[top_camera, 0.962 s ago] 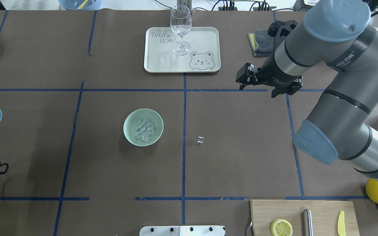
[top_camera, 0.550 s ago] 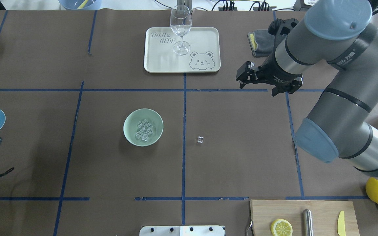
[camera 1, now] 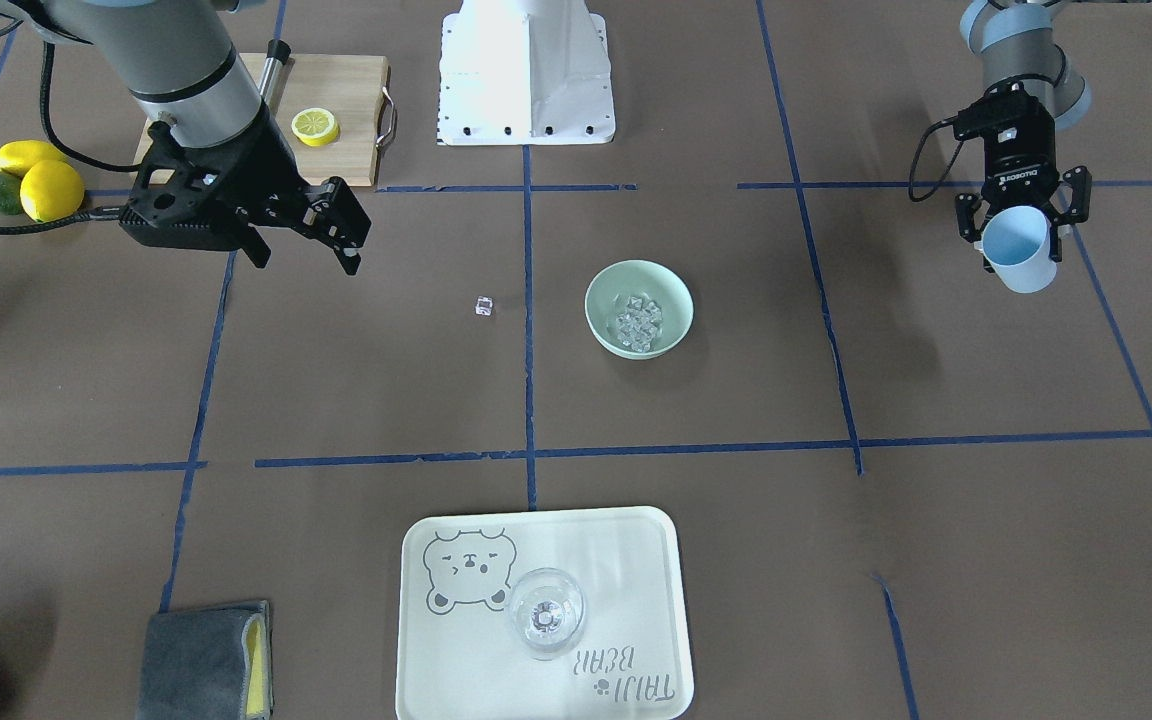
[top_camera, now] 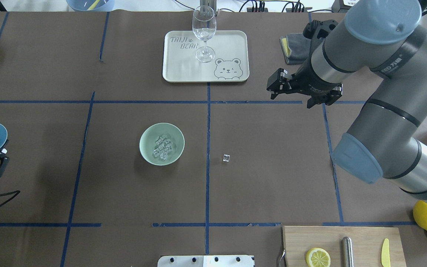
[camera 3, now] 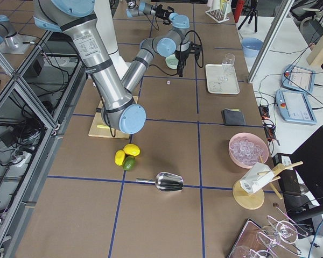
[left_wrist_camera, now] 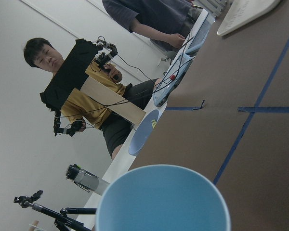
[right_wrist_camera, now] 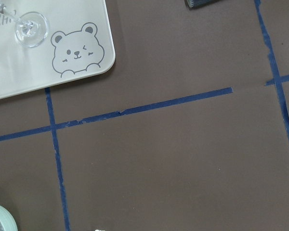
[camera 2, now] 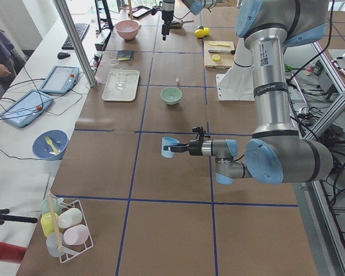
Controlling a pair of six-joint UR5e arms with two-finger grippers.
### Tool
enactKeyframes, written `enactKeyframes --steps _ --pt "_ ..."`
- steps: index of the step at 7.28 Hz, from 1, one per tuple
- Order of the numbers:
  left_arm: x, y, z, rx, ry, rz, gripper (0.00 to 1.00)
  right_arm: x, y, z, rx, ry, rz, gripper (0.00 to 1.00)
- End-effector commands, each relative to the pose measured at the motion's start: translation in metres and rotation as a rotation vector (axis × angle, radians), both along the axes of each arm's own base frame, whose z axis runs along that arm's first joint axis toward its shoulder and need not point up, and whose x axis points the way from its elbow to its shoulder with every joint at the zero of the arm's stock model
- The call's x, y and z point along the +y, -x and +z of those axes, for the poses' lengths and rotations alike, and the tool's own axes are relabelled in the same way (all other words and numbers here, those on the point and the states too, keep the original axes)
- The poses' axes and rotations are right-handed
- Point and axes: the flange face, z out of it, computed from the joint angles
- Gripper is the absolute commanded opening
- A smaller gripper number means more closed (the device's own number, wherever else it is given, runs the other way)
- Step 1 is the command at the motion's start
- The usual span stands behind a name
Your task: Pour ice into bowl
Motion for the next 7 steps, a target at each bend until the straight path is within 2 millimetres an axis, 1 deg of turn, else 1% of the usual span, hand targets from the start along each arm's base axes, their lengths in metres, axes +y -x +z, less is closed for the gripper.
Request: enactKeyframes --steps 1,3,4,5,6,7 --pt "0.001 0.001 0.001 0.236 0.061 0.001 0.0 0.0 0.0 0.0 0.0 0.0 0.001 1.0" --pt "0.001 0.001 0.003 0.401 0.11 -0.007 0.0 -0.001 -0.002 0.0 0.0 0.0 0.004 1.0" --pt "0.002 0.002 0.004 0.548 0.148 -0.015 0.0 -0.001 -0.002 0.0 0.0 0.0 0.004 1.0" --pt "0.002 0.004 0.006 0.621 0.165 -0.02 0.0 -0.002 -0.001 0.0 0.001 0.001 0.004 1.0" --pt "0.002 0.007 0.016 0.608 0.169 -0.027 0.0 -0.002 -0.001 0.001 0.002 0.002 0.004 1.0" --pt "0.002 0.007 0.019 0.652 0.184 -0.033 0.0 -0.001 -0.001 0.001 0.001 0.003 0.003 1.0"
